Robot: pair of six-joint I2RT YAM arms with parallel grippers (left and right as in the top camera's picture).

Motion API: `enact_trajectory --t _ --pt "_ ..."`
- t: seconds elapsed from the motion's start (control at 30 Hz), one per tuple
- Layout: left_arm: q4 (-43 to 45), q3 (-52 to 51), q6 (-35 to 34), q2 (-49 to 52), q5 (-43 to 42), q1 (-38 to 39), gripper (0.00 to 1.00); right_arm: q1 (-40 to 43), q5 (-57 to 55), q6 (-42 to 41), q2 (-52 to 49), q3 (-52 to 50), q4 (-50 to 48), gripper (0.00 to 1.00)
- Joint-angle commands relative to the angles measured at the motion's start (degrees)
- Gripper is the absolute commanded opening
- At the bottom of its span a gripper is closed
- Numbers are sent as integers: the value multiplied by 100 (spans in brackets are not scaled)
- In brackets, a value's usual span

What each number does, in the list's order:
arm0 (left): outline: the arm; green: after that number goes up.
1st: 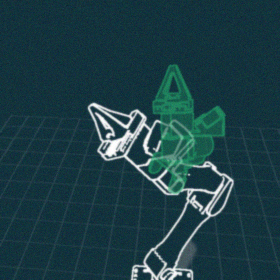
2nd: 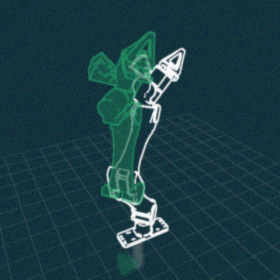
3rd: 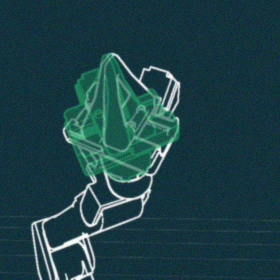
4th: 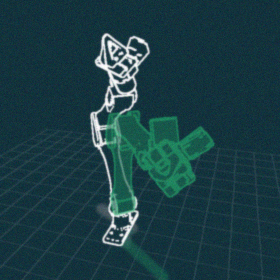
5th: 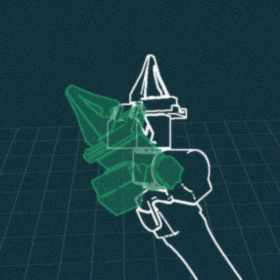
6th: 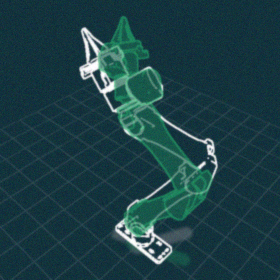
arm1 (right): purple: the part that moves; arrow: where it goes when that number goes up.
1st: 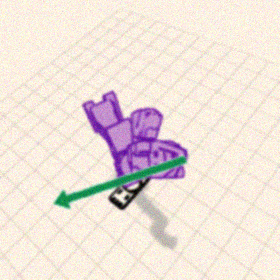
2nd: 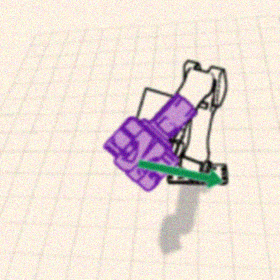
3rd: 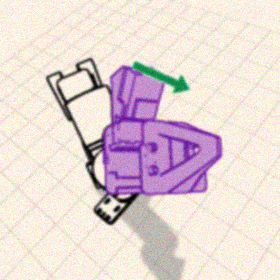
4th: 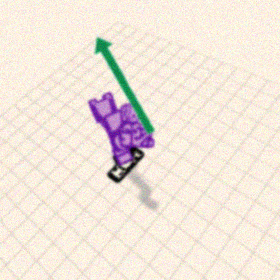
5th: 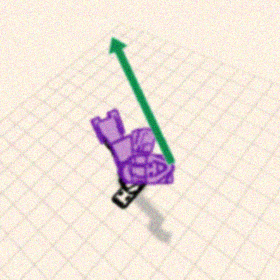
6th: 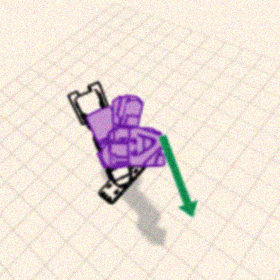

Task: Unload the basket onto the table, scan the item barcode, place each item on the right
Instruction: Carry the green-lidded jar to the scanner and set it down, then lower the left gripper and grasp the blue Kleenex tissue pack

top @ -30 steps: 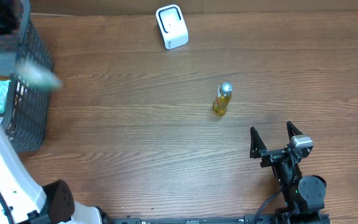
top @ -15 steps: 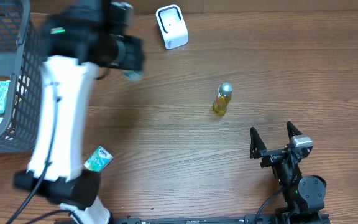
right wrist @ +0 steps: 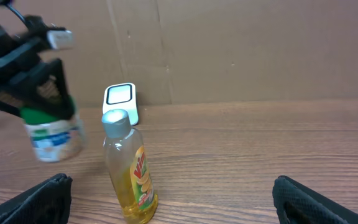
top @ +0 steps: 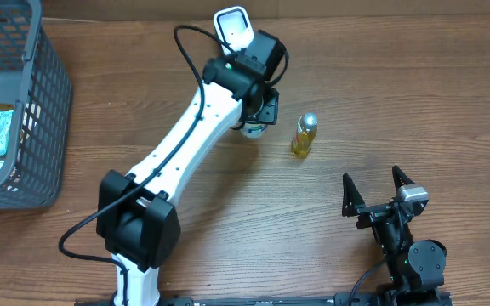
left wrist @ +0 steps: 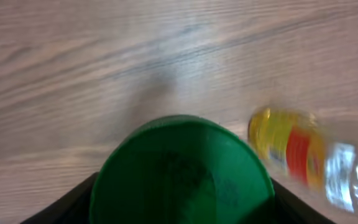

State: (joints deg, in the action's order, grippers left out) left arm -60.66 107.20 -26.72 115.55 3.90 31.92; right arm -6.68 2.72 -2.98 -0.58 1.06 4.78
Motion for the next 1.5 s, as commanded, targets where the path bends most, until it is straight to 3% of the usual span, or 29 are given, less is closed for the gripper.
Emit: enact_trajectory --t 0.0,0.2,0.33,0.47,0.5,0.53,0.67,0.83,1.03,1.23,1.47 --pt "595 -520 -592 37 369 9 51 37 -7 22 42 -61 -15 100" --pt "1593 -1257 -693 39 433 157 52 37 -7 22 42 -61 -15 100" --pt "1659 -1565 -1410 50 1268 382 57 37 -7 22 42 -61 -13 100" --pt "1670 -1596 -1390 50 1298 479 72 37 -7 22 42 -61 -13 100" --pt "1681 -1585 -1377 48 1296 490 88 37 -7 22 42 -61 -15 100" --pt "1681 -1554 -1375 48 1298 487 98 37 -7 22 42 -61 -13 100" --pt "1569 -1217 -1001 -24 1298 422 100 37 -7 22 42 -61 -15 100" --pt "358 96 -448 -238 1300 114 100 37 -7 22 42 -61 -13 100" --pt "-2072 1692 317 -297 1150 -730 99 37 -7 22 42 -61 -13 100" --pt "-3620 1589 551 -295 981 -1580 100 37 -7 22 42 -61 -15 100" --pt "-3617 496 684 -918 831 -1893 100 37 -7 22 42 -61 -13 100"
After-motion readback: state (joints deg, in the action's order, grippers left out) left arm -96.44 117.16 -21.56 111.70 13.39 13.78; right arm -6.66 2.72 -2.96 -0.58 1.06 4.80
